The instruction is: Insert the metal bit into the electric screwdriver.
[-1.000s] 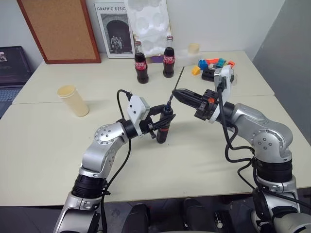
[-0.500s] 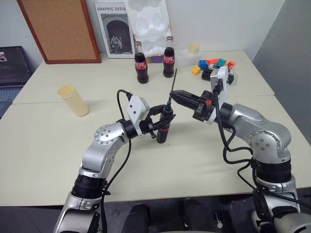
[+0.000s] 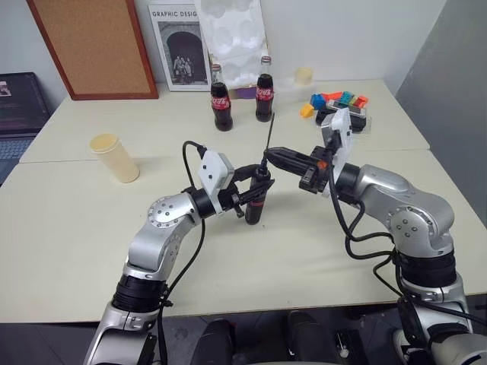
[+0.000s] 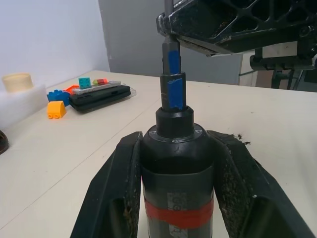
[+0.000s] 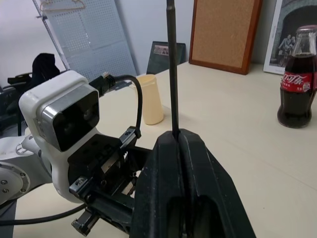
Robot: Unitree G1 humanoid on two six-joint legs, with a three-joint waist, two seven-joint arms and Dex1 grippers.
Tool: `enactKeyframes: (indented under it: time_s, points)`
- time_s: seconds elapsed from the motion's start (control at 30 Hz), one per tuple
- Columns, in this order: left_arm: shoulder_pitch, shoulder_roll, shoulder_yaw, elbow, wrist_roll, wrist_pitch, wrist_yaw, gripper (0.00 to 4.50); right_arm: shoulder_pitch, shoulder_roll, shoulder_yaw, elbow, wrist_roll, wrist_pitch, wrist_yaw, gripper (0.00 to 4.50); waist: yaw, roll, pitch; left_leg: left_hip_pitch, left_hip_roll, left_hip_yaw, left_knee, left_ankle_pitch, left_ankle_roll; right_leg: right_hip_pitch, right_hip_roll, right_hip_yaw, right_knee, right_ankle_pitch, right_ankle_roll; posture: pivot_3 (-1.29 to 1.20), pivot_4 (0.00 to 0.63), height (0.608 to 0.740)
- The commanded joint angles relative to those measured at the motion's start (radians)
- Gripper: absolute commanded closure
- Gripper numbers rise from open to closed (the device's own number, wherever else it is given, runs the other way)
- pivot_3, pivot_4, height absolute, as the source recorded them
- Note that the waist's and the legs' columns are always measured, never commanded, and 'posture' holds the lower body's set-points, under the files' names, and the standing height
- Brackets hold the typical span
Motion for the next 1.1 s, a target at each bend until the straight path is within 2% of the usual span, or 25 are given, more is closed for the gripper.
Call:
enactKeyframes:
  time_s: [0.03,0.5,0.6,0.9,1.1]
  points:
    - [0.032,0.019,-0.008,0.037,0.031,0.025,0.012,2.83,0.008,0.000,0.003,-0.032,0.002,0.015,-0.003,4.46,0.000,0.000,0.000,0.000,0.000,0.000,0.000,0.000,0.000,0.000,0.000,0.000,0.000,0.000,0.000,0.00,0.150,0.740]
    - [0.038,0.018,-0.009,0.034,0.033,0.019,0.012,2.83,0.029,-0.008,0.018,-0.068,-0.005,0.046,-0.012,4.46,0.000,0.000,0.000,0.000,0.000,0.000,0.000,0.000,0.000,0.000,0.000,0.000,0.000,0.000,0.000,0.00,0.150,0.740]
    - [0.036,0.017,-0.010,0.038,0.034,0.016,0.012,2.83,0.023,-0.009,0.013,-0.064,0.001,0.051,-0.008,3.93,0.000,0.000,0.000,0.000,0.000,0.000,0.000,0.000,0.000,0.000,0.000,0.000,0.000,0.000,0.000,0.00,0.150,0.740]
    - [0.025,0.016,-0.011,0.055,0.035,0.008,0.011,2.83,0.010,-0.029,-0.028,-0.078,0.045,0.096,0.010,1.92,0.000,0.000,0.000,0.000,0.000,0.000,0.000,0.000,0.000,0.000,0.000,0.000,0.000,0.000,0.000,0.00,0.150,0.740]
    - [0.019,0.024,-0.008,0.062,0.036,0.004,0.009,2.83,0.013,-0.140,-0.134,-0.136,0.133,0.168,0.014,0.46,0.003,0.000,0.000,-0.001,0.000,0.000,0.000,0.000,0.000,0.000,0.000,0.000,-0.001,0.000,0.000,0.00,0.150,0.740]
